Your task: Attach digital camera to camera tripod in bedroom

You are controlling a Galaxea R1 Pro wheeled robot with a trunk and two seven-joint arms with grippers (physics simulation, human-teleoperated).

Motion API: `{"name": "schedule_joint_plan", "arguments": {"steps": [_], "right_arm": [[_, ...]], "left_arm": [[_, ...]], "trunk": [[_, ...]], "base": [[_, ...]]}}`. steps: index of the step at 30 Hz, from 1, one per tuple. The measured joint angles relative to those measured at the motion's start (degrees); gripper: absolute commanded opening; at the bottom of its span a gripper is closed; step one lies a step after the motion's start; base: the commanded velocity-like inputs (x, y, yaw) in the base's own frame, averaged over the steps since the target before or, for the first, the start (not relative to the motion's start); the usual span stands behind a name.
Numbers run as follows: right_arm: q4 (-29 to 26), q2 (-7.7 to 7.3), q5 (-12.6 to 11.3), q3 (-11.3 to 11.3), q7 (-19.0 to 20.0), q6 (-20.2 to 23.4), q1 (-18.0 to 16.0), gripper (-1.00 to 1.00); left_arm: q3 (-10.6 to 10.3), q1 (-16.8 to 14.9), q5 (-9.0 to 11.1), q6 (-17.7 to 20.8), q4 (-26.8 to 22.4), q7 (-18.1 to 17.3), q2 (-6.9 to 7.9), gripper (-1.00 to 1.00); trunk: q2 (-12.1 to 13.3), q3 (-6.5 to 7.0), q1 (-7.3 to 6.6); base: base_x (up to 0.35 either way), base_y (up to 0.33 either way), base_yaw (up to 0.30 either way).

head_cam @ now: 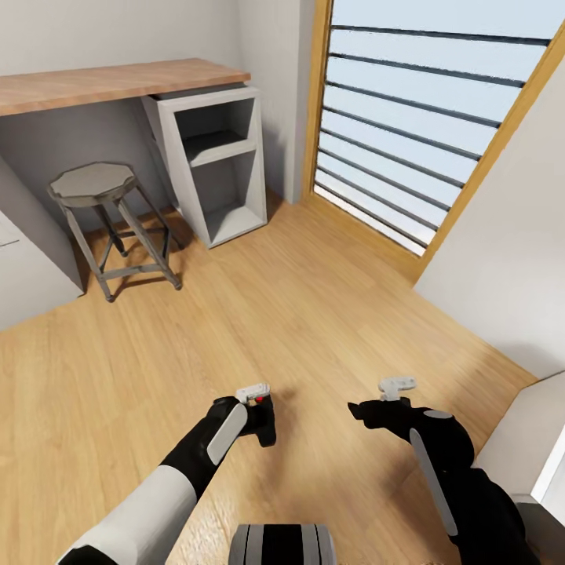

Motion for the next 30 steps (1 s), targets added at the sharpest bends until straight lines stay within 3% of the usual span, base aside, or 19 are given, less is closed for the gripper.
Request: {"name": "schedule_joint_plan", "arguments": {"steps": [12, 22, 30], "right_arm": [[0.0, 0.41, 0.1, -0.5, -0.1, -0.1, -0.3, 1.00], [-0.1, 0.59, 0.1, -0.2, -0.1, -0.2, -0.2, 1.00], [-0.1, 0.58, 0.1, -0.4, 0.0, -0.1, -0.1, 1.00]], "left_arm": [[0.0, -1.6, 0.3, 0.0, 0.0, 2.0, 0.02, 1.00], [-0.1, -1.7, 0.3, 0.6, -3.2, 2.5, -0.11, 1.00], [-1.4, -1.7, 0.5, 2.6, -7.7, 6.1, -0.11, 1.00]], "trunk": [[-0.2, -2.66, 0.31], [-0.2, -2.67, 0.31], [-0.2, -2.67, 0.31]], "base": [[0.000, 0.000, 0.000], [0.000, 0.000, 0.000], [0.000, 0.000, 0.000]]}}
